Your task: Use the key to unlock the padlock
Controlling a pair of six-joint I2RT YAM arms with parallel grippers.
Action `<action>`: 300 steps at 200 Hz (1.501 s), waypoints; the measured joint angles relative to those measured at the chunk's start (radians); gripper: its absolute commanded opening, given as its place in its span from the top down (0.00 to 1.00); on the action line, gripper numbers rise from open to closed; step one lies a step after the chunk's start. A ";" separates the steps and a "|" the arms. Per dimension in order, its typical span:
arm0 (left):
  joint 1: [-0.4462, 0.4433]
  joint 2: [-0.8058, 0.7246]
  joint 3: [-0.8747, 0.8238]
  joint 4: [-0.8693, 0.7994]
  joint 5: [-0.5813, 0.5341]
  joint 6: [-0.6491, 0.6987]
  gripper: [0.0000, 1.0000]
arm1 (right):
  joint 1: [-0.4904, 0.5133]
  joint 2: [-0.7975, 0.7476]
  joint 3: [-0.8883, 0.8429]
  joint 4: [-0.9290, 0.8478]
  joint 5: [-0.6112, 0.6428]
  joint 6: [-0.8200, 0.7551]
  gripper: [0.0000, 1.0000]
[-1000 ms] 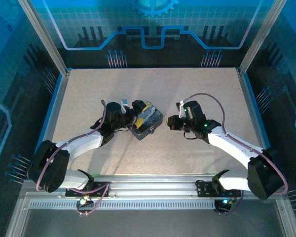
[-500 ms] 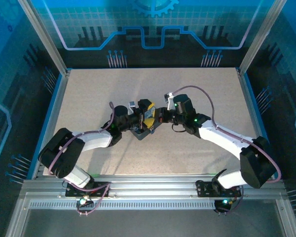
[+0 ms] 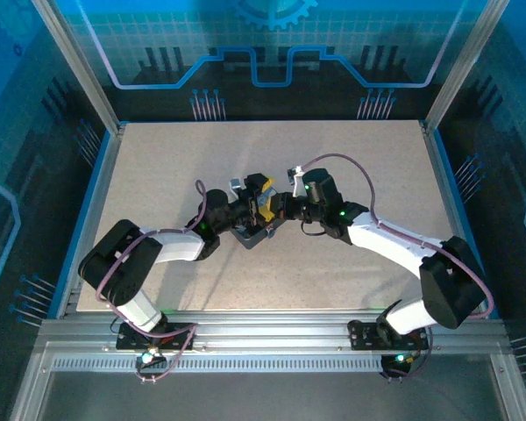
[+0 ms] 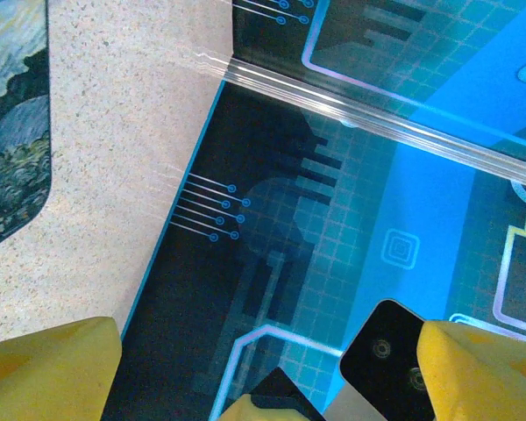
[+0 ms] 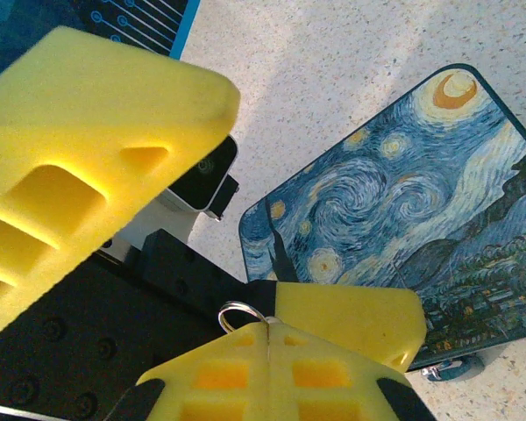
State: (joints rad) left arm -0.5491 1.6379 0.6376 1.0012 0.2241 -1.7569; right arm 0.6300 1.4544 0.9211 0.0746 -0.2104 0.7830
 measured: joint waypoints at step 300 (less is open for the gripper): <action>-0.002 0.000 -0.051 -0.002 -0.053 -0.027 0.89 | 0.000 -0.007 0.000 -0.058 0.053 0.014 1.00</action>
State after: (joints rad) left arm -0.5510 1.6375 0.5861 0.9997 0.1715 -1.7836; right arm 0.6300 1.4475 0.9211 0.0162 -0.1577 0.7975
